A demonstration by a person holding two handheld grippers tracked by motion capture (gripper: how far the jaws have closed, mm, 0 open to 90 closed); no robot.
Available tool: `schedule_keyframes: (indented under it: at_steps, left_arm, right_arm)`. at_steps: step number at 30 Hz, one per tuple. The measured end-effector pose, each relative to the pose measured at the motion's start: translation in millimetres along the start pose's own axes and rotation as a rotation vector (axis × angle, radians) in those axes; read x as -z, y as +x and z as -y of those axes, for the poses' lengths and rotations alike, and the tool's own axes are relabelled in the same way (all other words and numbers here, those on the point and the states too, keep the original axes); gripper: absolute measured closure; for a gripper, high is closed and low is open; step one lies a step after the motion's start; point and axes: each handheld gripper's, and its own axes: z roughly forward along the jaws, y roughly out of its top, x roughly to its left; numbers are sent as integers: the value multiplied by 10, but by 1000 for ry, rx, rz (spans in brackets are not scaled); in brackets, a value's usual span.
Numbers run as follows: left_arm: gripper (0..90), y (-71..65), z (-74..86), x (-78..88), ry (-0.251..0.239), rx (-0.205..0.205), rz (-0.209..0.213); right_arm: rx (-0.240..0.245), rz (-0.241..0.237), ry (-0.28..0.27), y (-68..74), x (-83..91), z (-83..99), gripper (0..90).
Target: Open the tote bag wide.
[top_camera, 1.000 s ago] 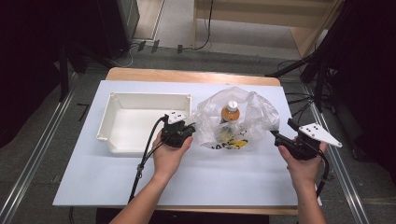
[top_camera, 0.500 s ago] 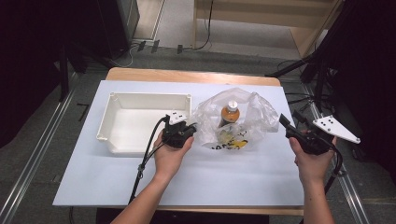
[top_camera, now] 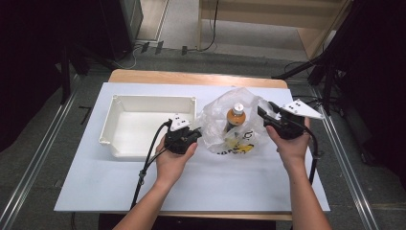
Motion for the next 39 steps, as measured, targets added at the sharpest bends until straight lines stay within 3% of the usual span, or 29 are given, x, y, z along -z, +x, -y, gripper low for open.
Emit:
schedule_keyframes:
  at_steps: [4,7,14,19,21,23,24,26,29,30,36,39]
  left_arm:
    - [878,53,-22,66,-21,6,28]
    - [760,93,-82,144,-45,48,72]
    - [485,-39,-322,282,-161,26,139]
    - [344,-90,-455,299,-232,35,142]
    - [306,-126,-492,245,-212,25,144]
    - [271,-187,-501,118,-144,-1,110]
    - [278,-205,-483,58,-117,-1,94]
    - [382,-226,-436,-30,-74,-6,72]
    - [820,-226,-346,-150,1,-11,65]
    - [869,-223,-298,-185,25,-12,44]
    - [900,-211,-11,-265,103,-20,-3]
    - [900,-266,156,-270,111,-38,-25]
  right_arm:
    - [-20,34,61,49,-192,191,896]
    - [-21,44,118,58,-317,321,900]
    - [-8,36,211,121,-524,562,900]
    - [-8,29,249,145,-585,652,900]
    - [0,28,262,152,-599,673,900]
    - [10,22,278,168,-613,696,900]
    - [13,21,283,174,-615,703,900]
    - [8,14,282,177,-609,716,900]
    - [8,8,283,158,-586,747,900]
    - [6,10,283,151,-577,754,900]
    - [-15,46,279,3,-493,798,900]
    - [-33,71,282,-87,-446,827,900]
